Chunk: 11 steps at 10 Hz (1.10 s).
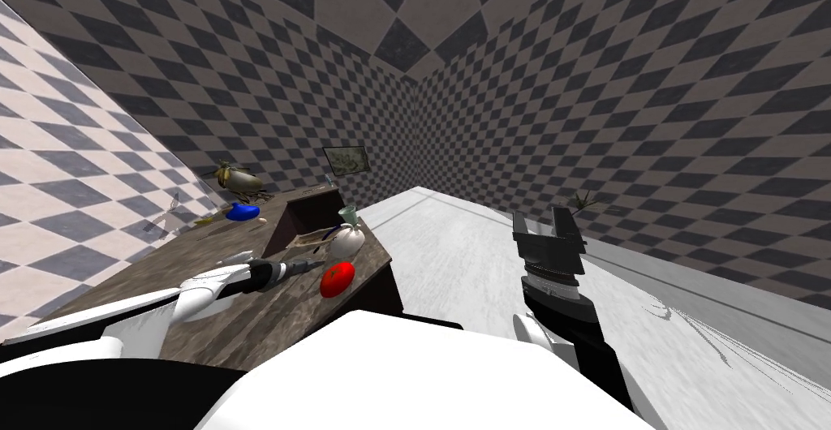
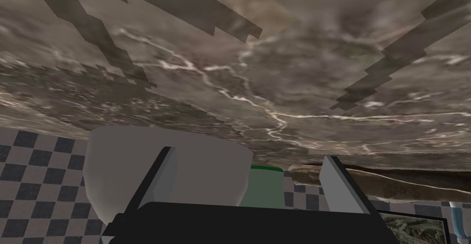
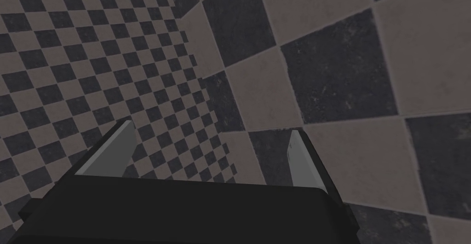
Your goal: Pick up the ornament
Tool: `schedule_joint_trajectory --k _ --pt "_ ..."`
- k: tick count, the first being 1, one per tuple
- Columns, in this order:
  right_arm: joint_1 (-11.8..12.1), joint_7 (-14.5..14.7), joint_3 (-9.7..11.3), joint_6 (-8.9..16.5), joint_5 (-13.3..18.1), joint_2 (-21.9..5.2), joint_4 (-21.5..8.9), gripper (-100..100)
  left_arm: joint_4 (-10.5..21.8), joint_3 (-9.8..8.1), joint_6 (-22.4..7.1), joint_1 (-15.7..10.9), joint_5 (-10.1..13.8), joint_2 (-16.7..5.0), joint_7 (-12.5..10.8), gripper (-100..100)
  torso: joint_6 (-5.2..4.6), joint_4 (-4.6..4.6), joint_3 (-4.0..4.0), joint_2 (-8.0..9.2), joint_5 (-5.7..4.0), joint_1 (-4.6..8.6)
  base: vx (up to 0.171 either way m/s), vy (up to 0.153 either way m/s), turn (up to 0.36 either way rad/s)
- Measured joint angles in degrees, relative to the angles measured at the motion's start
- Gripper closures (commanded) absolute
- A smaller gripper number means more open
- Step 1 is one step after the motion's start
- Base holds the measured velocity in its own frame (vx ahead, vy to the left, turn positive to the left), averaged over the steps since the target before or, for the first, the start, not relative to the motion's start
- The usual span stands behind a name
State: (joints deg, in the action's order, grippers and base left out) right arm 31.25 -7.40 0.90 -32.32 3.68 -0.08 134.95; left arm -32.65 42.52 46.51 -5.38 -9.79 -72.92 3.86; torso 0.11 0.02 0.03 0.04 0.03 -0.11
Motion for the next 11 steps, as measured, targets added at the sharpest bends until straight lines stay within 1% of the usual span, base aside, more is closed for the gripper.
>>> schedule_joint_trajectory --k 1,2,3,4,5,6,7,8,9,10,11 --pt "0.0 0.0 0.0 0.0 0.0 0.0 0.0 0 -2.4 -0.80 -1.3 2.2 0.9 -0.6 0.5 -100 0.03 0.00 0.00 0.00 0.01 0.02 -0.021 0.023 -0.071" --pt "0.0 0.0 0.0 0.0 0.0 0.0 0.0 0 -3.8 -1.76 -2.2 3.8 2.1 -0.9 1.2 -100 0.00 0.00 0.01 0.02 0.00 -0.01 -0.017 0.019 -0.057" --pt "0.0 0.0 0.0 0.0 0.0 0.0 0.0 0 -4.9 -2.35 -2.7 5.3 2.8 -1.1 1.7 -100 0.02 0.00 0.01 0.02 0.01 0.00 -0.024 0.027 -0.084" --pt "0.0 0.0 0.0 0.0 0.0 0.0 0.0 0 -6.3 -3.42 -3.8 7.0 4.0 -1.6 2.4 -100 0.00 0.01 0.02 0.03 0.00 -0.02 -0.019 0.021 -0.065" --pt "0.0 0.0 0.0 0.0 0.0 0.0 0.0 0 -8.1 -4.08 -4.7 8.8 4.8 -2.1 2.8 -100 0.02 0.01 0.02 0.02 0.01 0.00 0.003 0.016 -0.156" --pt "0.0 0.0 0.0 0.0 0.0 0.0 0.0 0 -10.0 -5.23 -6.0 10.7 6.1 -2.7 3.5 -100 -0.02 -0.01 -0.02 -0.04 0.00 0.01 -0.012 0.016 -0.063" --pt "0.0 0.0 0.0 0.0 0.0 0.0 0.0 0 -10.4 -5.55 -6.3 11.7 6.6 -2.7 3.8 -100 0.02 -0.01 -0.01 -0.02 0.01 0.02 0.000 0.000 0.000" --pt "0.0 0.0 0.0 0.0 0.0 0.0 0.0 0 -11.6 -5.80 -6.7 12.7 6.9 -3.0 3.9 -100 0.02 -0.01 -0.03 -0.05 -0.01 0.06 -0.004 0.012 -0.080" --pt "0.0 0.0 0.0 0.0 0.0 0.0 0.0 0 -13.0 -6.80 -7.6 14.3 8.0 -3.5 4.5 -100 0.00 -0.01 -0.03 -0.04 -0.01 0.04 -0.012 0.014 -0.046" --pt "0.0 0.0 0.0 0.0 0.0 0.0 0.0 0 -14.4 -7.43 -8.4 15.8 8.7 -3.7 5.0 -100 0.02 -0.01 -0.01 -0.02 0.00 0.03 -0.018 0.022 -0.079" --pt "0.0 0.0 0.0 0.0 0.0 0.0 0.0 0 -16.4 -8.64 -9.6 17.8 10.2 -4.6 5.6 -100 0.00 0.00 0.00 0.00 -0.01 0.00 -0.019 0.021 -0.065"
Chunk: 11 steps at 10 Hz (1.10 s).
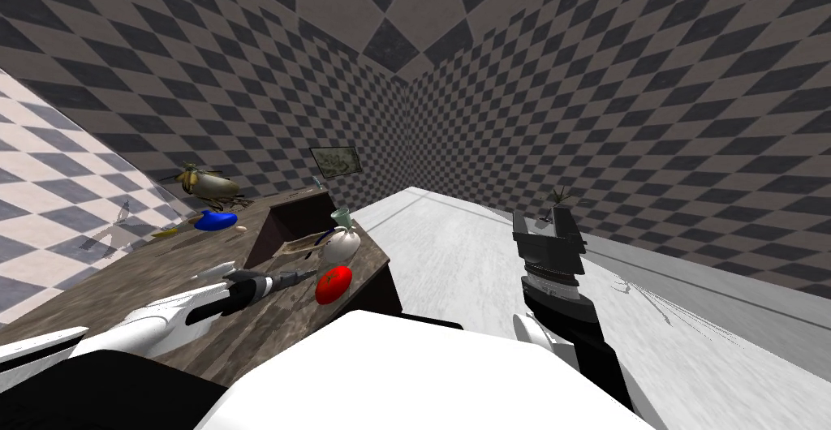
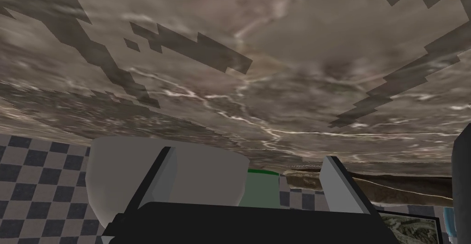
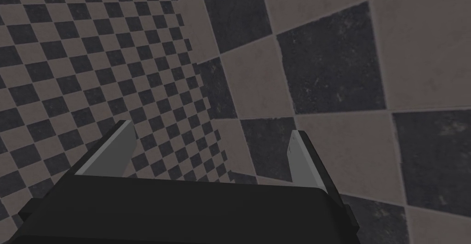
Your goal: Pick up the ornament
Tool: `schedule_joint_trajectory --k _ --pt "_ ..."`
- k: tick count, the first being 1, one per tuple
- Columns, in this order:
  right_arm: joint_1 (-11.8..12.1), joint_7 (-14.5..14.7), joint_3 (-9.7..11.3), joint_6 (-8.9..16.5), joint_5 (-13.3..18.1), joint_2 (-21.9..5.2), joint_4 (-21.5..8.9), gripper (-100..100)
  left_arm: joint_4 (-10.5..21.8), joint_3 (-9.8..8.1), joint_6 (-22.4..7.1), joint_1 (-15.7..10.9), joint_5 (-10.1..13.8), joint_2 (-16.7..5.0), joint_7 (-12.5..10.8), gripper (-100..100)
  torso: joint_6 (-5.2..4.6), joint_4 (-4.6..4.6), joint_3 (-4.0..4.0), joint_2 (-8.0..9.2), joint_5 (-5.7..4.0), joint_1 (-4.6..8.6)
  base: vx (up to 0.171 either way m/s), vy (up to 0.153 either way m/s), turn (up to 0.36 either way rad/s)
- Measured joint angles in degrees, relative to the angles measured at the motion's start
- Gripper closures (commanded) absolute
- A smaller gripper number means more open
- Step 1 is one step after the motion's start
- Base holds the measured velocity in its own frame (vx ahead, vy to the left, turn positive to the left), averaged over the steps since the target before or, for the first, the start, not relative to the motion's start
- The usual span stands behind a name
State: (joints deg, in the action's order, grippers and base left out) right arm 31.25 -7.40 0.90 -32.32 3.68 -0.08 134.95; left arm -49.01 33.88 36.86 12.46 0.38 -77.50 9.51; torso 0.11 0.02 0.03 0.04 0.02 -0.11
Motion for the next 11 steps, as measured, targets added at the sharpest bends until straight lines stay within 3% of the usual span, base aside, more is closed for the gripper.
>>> schedule_joint_trajectory --k 5,6,10,11 --pt "0.0 0.0 0.0 0.0 0.0 0.0 0.0 0 -7.4 -3.93 -4.4 8.2 4.6 -1.9 2.7 -100 0.03 0.00 0.00 0.00 0.02 0.01 -0.011 0.017 -0.069" --pt "0.0 0.0 0.0 0.0 0.0 0.0 0.0 0 -7.6 -3.97 -4.5 8.4 4.7 -1.9 2.8 100 0.01 -0.01 -0.02 -0.05 0.00 0.05 0.000 0.000 0.000" --pt "0.0 0.0 0.0 0.0 0.0 0.0 0.0 0 -7.5 -3.97 -4.5 8.4 4.7 -1.9 2.8 100 0.01 -0.02 -0.04 -0.08 0.00 0.08 0.000 0.000 0.000" --pt "0.0 0.0 0.0 0.0 0.0 0.0 0.0 0 -7.5 -3.97 -4.5 8.4 4.7 -1.9 2.8 0 0.01 -0.02 -0.05 -0.08 0.00 0.08 0.000 0.000 0.000"
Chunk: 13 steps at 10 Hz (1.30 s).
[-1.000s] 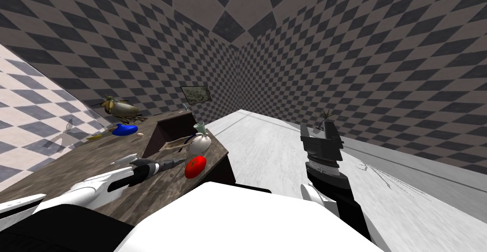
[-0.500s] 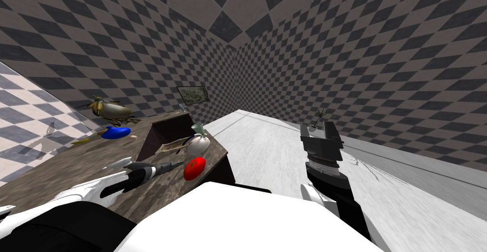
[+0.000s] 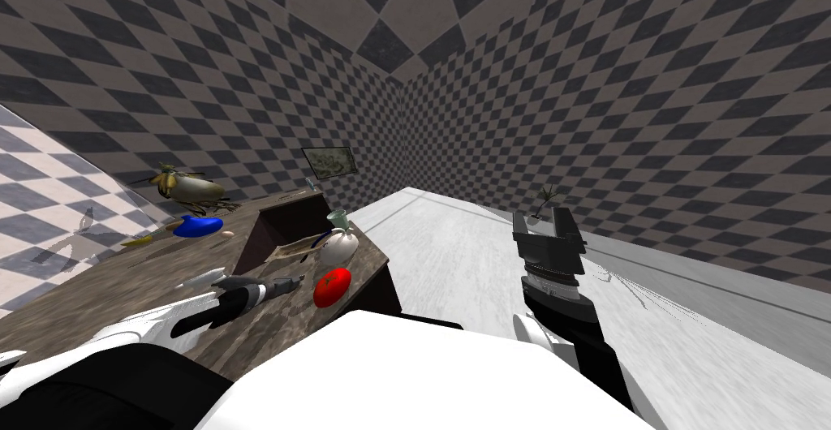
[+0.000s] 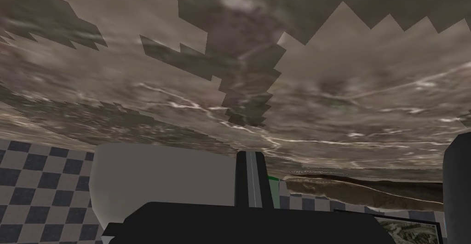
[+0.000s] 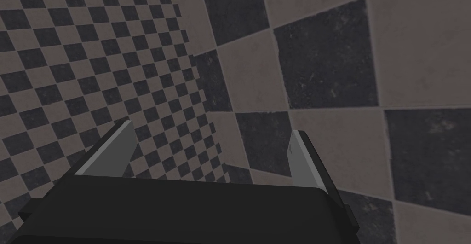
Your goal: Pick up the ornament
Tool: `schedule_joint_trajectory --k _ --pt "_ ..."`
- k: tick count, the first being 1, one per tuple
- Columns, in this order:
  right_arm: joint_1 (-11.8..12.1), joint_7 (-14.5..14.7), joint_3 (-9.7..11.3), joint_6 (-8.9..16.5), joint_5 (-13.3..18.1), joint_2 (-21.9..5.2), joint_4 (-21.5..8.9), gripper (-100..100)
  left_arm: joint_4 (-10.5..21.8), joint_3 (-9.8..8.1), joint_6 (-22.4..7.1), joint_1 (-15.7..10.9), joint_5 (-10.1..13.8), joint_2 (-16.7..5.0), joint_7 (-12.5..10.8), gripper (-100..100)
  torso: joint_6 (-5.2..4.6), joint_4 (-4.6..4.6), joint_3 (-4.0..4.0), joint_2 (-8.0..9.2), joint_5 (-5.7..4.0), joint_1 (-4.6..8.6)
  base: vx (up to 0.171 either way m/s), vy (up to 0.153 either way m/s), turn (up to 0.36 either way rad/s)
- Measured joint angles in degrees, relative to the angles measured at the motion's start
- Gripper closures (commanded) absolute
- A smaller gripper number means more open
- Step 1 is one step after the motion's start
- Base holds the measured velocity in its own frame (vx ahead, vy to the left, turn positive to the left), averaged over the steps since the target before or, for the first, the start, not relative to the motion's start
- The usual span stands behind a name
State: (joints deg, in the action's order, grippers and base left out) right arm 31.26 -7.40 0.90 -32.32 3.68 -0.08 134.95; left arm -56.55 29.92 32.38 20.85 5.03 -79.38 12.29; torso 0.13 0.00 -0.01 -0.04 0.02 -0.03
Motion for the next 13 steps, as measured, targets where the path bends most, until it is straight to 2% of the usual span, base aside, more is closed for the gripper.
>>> schedule_joint_trajectory --k 1,2,3,5,8,10,13 --pt "0.0 0.0 0.0 0.0 0.0 0.0 0.0 0 0.0 0.00 0.0 0.0 0.0 0.0 0.0 -100 0.00 0.00 0.00 0.00 0.00 0.00 0.007 -0.006 0.007" --pt "0.0 0.0 0.0 0.0 0.0 0.0 0.0 0 1.3 0.69 0.5 -1.6 -0.5 -0.4 -0.5 -100 -0.02 -0.01 -0.02 -0.04 -0.01 0.02 0.012 -0.009 0.001" --pt "0.0 0.0 0.0 0.0 0.0 0.0 0.0 0 0.4 0.24 0.4 -1.0 0.0 -1.7 -0.6 -100 0.00 -0.01 -0.03 -0.05 -0.02 0.04 0.020 -0.012 0.011" --pt "0.0 0.0 0.0 0.0 0.0 0.0 0.0 0 -0.6 0.48 0.8 0.1 0.7 -3.9 -0.7 -100 0.00 -0.02 -0.05 -0.09 -0.03 0.08 0.029 -0.021 0.022" --pt "0.0 0.0 0.0 0.0 0.0 0.0 0.0 0 -2.9 2.04 1.1 2.0 1.8 -7.6 -1.5 -100 -0.01 -0.04 -0.10 -0.16 -0.03 0.12 0.040 -0.026 0.010" --pt "0.0 0.0 0.0 0.0 0.0 0.0 0.0 0 -3.2 3.23 1.9 2.4 2.2 -9.8 -2.3 -100 0.00 -0.03 -0.08 -0.14 -0.03 0.11 0.032 -0.022 0.016" --pt "0.0 0.0 0.0 0.0 0.0 0.0 0.0 0 -4.2 3.72 2.7 3.7 3.4 -13.4 -2.8 -100 -0.01 -0.03 -0.09 -0.14 -0.03 0.10 0.035 -0.022 0.006"
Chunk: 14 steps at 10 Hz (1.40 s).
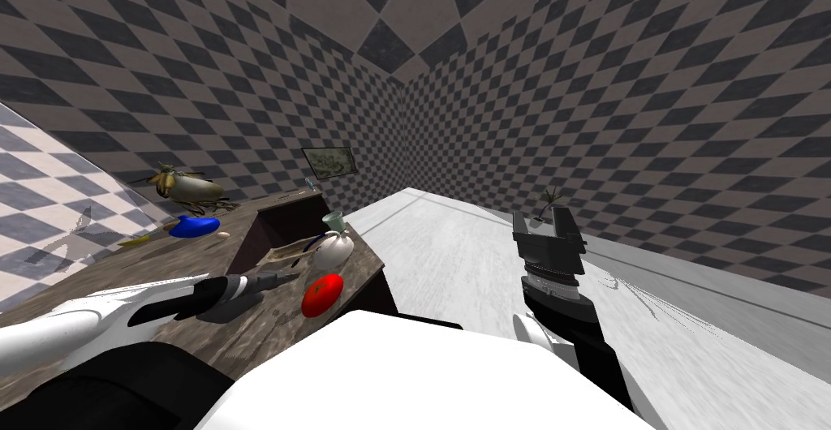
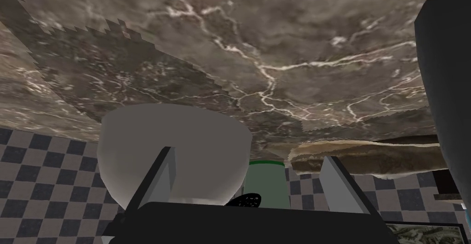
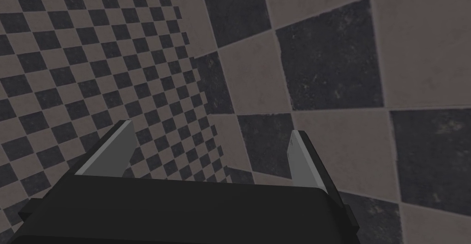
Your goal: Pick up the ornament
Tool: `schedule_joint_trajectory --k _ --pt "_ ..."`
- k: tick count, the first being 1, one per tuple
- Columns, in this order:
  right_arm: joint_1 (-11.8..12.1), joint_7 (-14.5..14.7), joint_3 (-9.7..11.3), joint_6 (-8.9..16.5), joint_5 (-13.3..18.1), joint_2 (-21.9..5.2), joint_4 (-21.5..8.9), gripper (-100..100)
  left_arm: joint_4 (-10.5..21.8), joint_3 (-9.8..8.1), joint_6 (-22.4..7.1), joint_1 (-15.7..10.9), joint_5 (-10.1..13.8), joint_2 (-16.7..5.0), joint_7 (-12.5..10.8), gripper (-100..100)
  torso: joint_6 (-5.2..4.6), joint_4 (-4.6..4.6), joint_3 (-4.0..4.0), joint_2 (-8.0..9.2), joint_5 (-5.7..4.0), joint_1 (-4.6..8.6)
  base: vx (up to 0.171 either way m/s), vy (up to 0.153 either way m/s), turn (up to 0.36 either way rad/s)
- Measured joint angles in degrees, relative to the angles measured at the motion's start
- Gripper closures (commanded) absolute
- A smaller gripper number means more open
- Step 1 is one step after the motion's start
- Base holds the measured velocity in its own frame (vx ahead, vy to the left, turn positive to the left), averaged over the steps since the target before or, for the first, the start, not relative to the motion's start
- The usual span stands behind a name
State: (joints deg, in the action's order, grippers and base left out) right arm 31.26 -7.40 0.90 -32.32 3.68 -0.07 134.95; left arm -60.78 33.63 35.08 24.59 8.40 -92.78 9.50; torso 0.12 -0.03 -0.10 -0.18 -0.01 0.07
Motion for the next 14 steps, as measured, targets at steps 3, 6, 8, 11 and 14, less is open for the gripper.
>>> schedule_joint_trajectory --k 3,6,8,11,14 --pt "0.0 0.0 0.0 0.0 0.0 0.0 0.0 0 -2.1 0.71 0.1 1.4 1.4 -3.9 -0.5 -100 0.00 0.01 0.02 0.04 0.01 -0.02 0.023 -0.017 0.022" --pt "0.0 0.0 0.0 0.0 0.0 0.0 0.0 0 -2.5 2.18 1.1 1.9 1.7 -7.5 -2.0 -100 0.01 0.02 0.05 0.10 0.02 -0.04 0.019 -0.015 0.019" --pt "0.0 0.0 0.0 0.0 0.0 0.0 0.0 0 -3.1 2.89 1.3 2.4 2.0 -9.8 -2.6 -100 0.00 0.00 0.01 0.03 0.01 0.00 0.041 -0.027 0.005" --pt "0.0 0.0 0.0 0.0 0.0 0.0 0.0 0 -3.5 3.19 1.5 2.8 2.4 -10.9 -3.1 -100 0.00 0.02 0.05 0.10 0.04 -0.08 0.012 -0.005 -0.016" --pt "0.0 0.0 0.0 0.0 0.0 0.0 0.0 0 -2.2 2.94 0.6 2.5 1.3 -8.1 -2.4 -100 0.01 0.03 0.08 0.14 0.06 -0.15 0.004 0.002 -0.033"
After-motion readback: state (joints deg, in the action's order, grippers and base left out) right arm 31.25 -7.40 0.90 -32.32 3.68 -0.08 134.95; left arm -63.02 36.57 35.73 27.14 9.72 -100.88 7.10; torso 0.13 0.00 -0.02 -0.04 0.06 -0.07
